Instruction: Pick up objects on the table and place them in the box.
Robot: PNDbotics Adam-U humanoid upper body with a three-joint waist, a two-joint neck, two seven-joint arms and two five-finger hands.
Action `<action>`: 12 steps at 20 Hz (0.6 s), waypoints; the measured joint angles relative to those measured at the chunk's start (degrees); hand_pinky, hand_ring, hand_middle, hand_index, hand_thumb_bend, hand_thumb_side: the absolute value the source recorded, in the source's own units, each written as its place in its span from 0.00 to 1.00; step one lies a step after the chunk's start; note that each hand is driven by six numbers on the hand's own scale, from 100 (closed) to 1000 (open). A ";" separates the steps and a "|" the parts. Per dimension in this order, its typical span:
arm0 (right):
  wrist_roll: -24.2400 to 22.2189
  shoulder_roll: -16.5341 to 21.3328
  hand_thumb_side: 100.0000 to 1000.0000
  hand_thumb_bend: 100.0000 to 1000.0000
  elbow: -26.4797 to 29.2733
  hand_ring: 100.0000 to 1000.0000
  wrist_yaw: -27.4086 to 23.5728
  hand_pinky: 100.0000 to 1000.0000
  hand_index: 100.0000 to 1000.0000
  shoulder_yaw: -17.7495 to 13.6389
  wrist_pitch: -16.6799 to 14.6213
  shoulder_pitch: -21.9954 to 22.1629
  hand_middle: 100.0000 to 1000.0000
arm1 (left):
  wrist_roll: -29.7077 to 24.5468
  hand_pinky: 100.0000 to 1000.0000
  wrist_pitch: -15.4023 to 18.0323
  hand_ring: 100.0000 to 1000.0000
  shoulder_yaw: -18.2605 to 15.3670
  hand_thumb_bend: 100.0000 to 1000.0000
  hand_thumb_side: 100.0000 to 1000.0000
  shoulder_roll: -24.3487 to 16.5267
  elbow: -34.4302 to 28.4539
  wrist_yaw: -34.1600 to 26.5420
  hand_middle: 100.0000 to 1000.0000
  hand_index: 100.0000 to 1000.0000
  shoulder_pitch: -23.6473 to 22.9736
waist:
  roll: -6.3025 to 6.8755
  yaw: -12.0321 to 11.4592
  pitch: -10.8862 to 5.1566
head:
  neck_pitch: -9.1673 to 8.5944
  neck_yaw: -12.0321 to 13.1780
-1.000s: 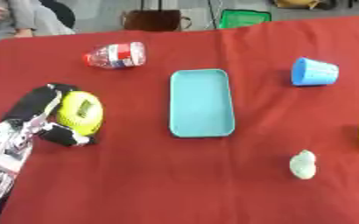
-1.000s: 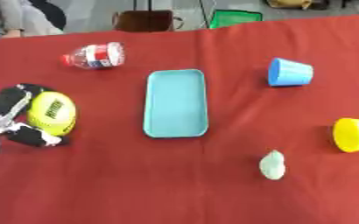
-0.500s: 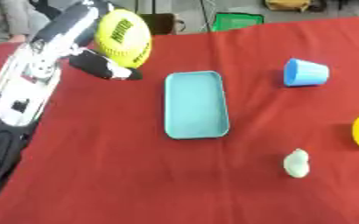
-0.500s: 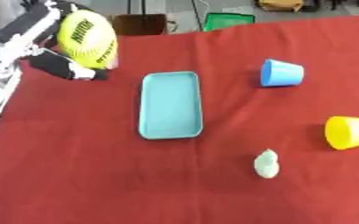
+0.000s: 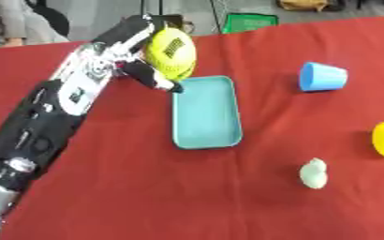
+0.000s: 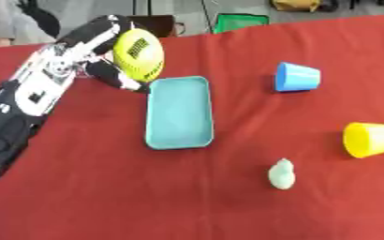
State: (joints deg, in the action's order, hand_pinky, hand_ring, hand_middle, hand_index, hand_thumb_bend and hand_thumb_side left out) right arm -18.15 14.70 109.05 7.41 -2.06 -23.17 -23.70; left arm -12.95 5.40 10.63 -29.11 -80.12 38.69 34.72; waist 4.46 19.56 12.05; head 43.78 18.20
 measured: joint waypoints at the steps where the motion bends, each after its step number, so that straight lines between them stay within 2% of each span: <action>1: -0.04 -0.01 0.48 0.74 0.00 0.65 -0.02 0.60 0.92 0.02 -0.01 0.00 0.69 | 0.56 0.09 0.78 0.41 0.68 0.48 0.36 0.75 0.98 0.60 0.59 0.73 0.30 | 0.00 0.03 0.00 | 0.00 0.01; 4: -0.18 -0.03 0.49 0.74 -0.01 0.65 -0.17 0.60 0.92 0.26 -0.09 -0.01 0.69 | 0.78 0.14 2.91 0.42 2.42 0.50 0.39 2.55 3.08 1.82 0.60 0.74 0.74 | 0.00 0.07 0.00 | 0.00 0.04; 5: -0.23 -0.06 0.49 0.74 -0.01 0.65 -0.21 0.61 0.92 0.29 -0.10 -0.01 0.69 | 0.62 0.22 3.48 0.44 2.86 0.50 0.43 3.03 3.52 2.34 0.61 0.75 0.75 | 0.00 0.07 0.00 | 0.00 0.04; 6: -0.31 -0.14 0.49 0.74 -0.01 0.65 -0.23 0.61 0.92 0.29 -0.11 -0.01 0.69 | 0.38 0.23 3.96 0.45 3.20 0.49 0.43 3.48 3.98 2.68 0.61 0.75 0.75 | -0.01 0.08 0.00 | 0.00 0.04; 7: -0.35 -0.22 0.49 0.74 -0.01 0.65 -0.25 0.61 0.92 0.29 -0.10 -0.01 0.69 | 0.13 0.30 4.42 0.47 3.51 0.49 0.44 3.86 4.46 3.02 0.62 0.77 0.75 | -0.01 0.09 0.00 | 0.00 0.04; 8: -0.38 -0.30 0.49 0.74 -0.01 0.65 -0.27 0.61 0.92 0.30 -0.09 -0.02 0.69 | -0.11 0.30 4.84 0.47 3.76 0.49 0.44 4.18 4.91 3.41 0.62 0.77 0.72 | -0.01 0.09 0.00 | 0.00 0.04; 10: -0.43 -0.42 0.49 0.74 -0.02 0.65 -0.30 0.61 0.92 0.30 -0.05 -0.02 0.69 | -0.43 0.56 5.77 0.63 4.07 0.63 0.55 4.72 5.70 4.20 0.72 0.81 0.57 | -0.02 0.10 0.00 | 0.00 0.05; 11: -0.45 -0.42 0.49 0.74 -0.02 0.65 -0.33 0.61 0.92 0.30 -0.03 -0.02 0.69 | -0.56 0.73 6.31 0.78 4.18 0.74 0.69 4.91 5.93 4.62 0.84 0.89 0.51 | -0.03 0.10 -0.01 | 0.00 0.05; 12: -0.47 -0.43 0.49 0.74 -0.02 0.65 -0.39 0.61 0.92 0.30 -0.02 -0.02 0.69 | -0.68 0.73 6.94 0.78 4.29 0.74 0.69 5.04 6.05 4.98 0.84 0.89 0.44 | -0.04 0.10 -0.01 | 0.00 0.07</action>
State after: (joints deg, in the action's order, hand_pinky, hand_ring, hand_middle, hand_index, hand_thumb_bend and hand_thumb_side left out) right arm -18.61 14.27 109.04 7.02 -1.77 -23.19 -23.71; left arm -13.63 12.33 14.92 -24.08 -74.07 43.67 35.16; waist 4.42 19.66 12.04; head 43.78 18.27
